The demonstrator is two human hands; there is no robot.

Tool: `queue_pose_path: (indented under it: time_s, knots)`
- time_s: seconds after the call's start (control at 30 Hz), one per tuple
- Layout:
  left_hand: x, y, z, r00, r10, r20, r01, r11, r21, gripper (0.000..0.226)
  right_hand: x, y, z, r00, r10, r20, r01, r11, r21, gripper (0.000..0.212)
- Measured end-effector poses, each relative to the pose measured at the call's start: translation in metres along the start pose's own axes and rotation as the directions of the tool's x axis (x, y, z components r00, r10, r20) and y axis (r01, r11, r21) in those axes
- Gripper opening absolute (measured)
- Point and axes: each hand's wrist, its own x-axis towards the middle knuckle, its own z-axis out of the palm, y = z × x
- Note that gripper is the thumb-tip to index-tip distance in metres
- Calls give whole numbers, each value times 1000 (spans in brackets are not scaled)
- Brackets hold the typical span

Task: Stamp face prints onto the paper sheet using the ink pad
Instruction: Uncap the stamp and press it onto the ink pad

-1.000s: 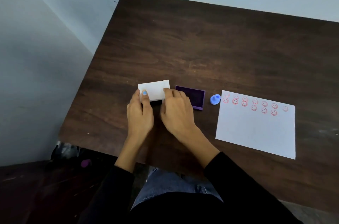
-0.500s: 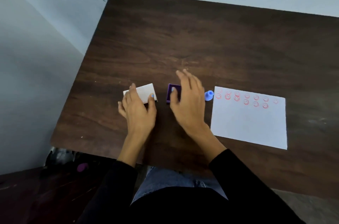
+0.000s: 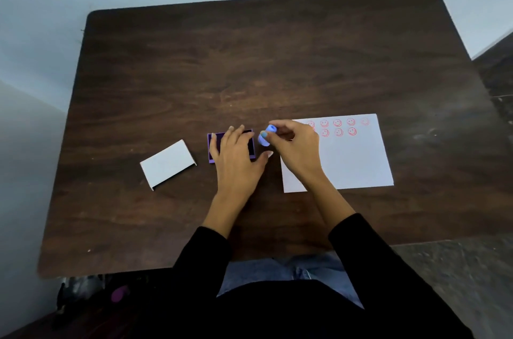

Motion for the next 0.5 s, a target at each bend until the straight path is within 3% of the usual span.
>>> queue_pose_path:
  time_s: [0.23, 0.5]
  knots:
    - [0, 2, -3, 998, -20, -62, 15, 997, -82, 38, 1, -5, -2, 989, 145, 28, -147, 978, 148, 18]
    - [2, -2, -2, 1000, -9, -9, 8, 998, -61, 29, 3, -3, -5, 993, 93, 68, -100, 989, 109, 17]
